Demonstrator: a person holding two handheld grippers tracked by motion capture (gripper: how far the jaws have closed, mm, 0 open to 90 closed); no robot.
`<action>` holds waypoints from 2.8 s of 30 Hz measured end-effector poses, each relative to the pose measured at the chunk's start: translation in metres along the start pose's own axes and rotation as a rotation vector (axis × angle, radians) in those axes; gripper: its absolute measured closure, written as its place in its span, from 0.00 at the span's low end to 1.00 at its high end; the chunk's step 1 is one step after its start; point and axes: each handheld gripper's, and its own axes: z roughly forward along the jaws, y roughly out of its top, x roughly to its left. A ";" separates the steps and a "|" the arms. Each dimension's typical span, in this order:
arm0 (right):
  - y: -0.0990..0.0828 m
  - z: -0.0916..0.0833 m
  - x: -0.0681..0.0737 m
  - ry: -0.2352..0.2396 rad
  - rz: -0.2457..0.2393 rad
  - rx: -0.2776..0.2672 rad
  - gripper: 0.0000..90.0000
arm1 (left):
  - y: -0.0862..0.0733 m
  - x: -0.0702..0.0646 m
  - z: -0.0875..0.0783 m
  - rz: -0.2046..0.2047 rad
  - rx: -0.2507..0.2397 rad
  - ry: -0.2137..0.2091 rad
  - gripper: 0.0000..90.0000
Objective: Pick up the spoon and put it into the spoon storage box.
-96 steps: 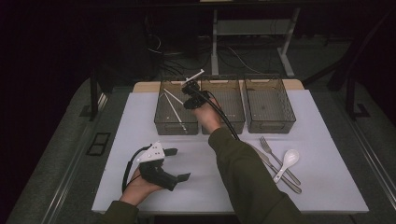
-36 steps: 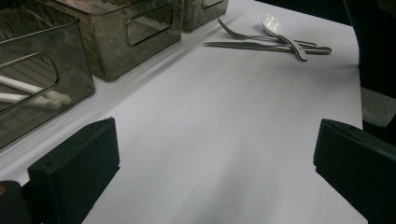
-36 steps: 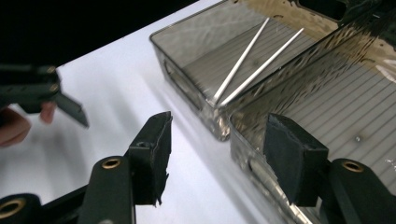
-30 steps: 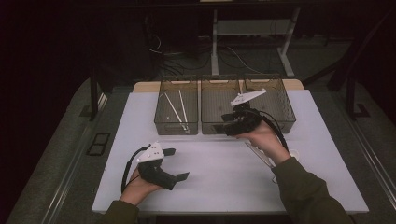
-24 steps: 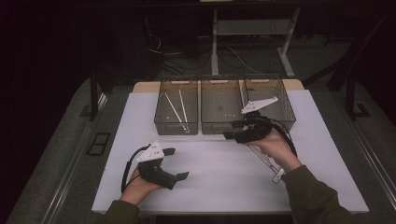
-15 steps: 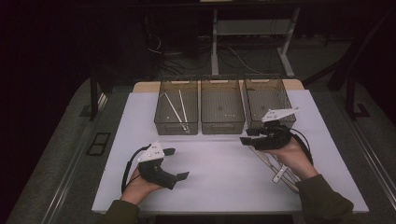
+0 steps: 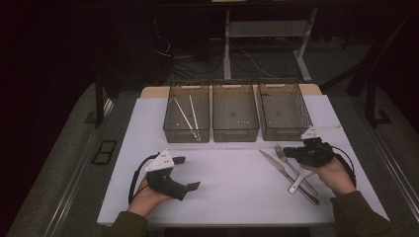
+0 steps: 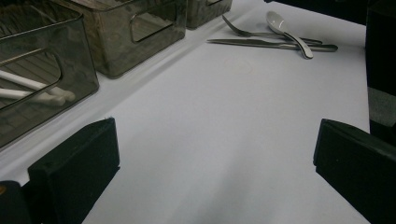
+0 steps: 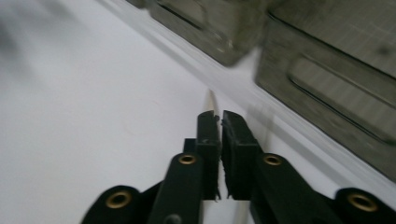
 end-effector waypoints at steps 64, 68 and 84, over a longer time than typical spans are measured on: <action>-0.063 -0.039 -0.046 -0.147 0.174 0.057 0.61 | 0.002 -0.002 0.000 0.008 -0.003 -0.001 0.00; -0.070 -0.042 -0.046 -0.148 0.185 0.060 0.57 | 0.001 -0.001 -0.001 0.006 -0.001 0.000 0.00; -0.073 -0.025 -0.044 -0.096 0.174 0.106 0.55 | 0.001 0.000 -0.001 0.010 0.003 0.000 0.00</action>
